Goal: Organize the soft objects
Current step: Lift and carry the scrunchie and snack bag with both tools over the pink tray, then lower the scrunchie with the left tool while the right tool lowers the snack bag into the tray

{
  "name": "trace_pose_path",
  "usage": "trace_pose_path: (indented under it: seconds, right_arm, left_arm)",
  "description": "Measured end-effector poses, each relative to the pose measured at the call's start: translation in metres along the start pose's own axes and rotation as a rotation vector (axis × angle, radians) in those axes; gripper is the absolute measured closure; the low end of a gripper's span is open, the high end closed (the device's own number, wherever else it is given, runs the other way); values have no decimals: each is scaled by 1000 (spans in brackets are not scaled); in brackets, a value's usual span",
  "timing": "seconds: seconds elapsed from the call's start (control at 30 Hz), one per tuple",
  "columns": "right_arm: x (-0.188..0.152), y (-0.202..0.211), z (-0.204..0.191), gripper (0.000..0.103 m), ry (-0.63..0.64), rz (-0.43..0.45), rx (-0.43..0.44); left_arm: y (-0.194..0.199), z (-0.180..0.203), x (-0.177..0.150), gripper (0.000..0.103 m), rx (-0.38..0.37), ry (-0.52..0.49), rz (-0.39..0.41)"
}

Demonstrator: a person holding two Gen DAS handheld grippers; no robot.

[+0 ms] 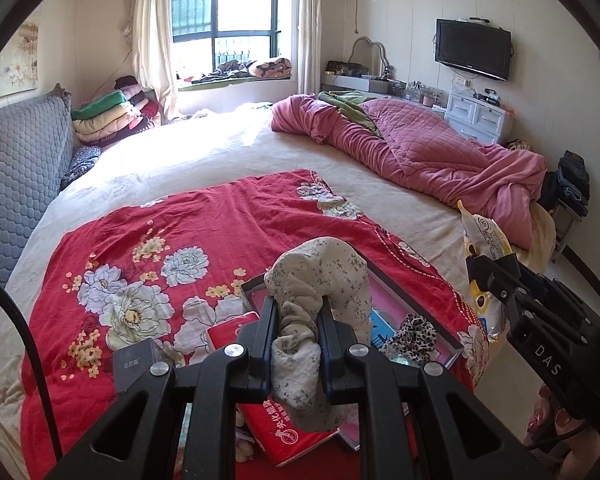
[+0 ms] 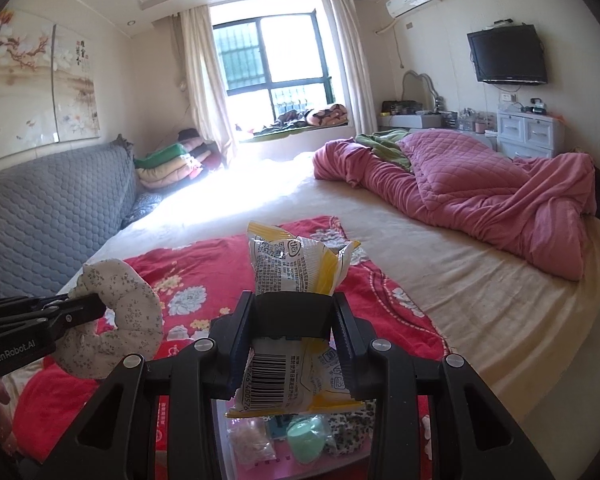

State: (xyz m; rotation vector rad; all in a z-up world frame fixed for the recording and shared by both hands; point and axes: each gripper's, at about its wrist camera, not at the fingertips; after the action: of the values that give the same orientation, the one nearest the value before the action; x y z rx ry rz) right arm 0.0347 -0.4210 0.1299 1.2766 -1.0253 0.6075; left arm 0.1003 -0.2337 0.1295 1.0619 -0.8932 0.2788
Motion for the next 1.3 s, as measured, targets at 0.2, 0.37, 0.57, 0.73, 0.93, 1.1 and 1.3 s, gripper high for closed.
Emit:
trace_pose_path:
  seconds: [0.2, 0.37, 0.57, 0.73, 0.93, 1.1, 1.3]
  right_arm:
    - [-7, -10, 6, 64, 4, -21, -7]
    - [-12, -20, 9, 64, 7, -45, -7]
    - [-22, -35, 15, 64, 1, -80, -18]
    - [-30, -50, 22, 64, 0, -111, -38]
    - [-40, -63, 20, 64, 13, -137, -37]
    - [-44, -68, 21, 64, 16, -151, -43]
    - [-48, -75, 21, 64, 27, -164, -56]
  left_arm:
    - [-20, 8, -6, 85, -11, -5, -36]
    - [-34, 10, -12, 85, -20, 4, -65]
    - [-55, 6, -21, 85, -43, 25, -115]
    - [-72, 2, -28, 85, -59, 47, -154]
    - [-92, 0, -36, 85, -96, 73, -193]
    - [-106, 2, -40, 85, -150, 102, -224]
    - [-124, 5, -45, 85, -163, 99, -267]
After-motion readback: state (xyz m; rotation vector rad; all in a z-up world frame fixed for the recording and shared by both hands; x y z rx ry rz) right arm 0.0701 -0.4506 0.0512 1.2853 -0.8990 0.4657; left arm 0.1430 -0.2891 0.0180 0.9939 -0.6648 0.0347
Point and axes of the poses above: each gripper's, at about its wrist camera, not at the fingertips, and y roughly against the way its jaws point, z to its right, x to its top, and after that the axes turned 15 degrees about -x, right-handed
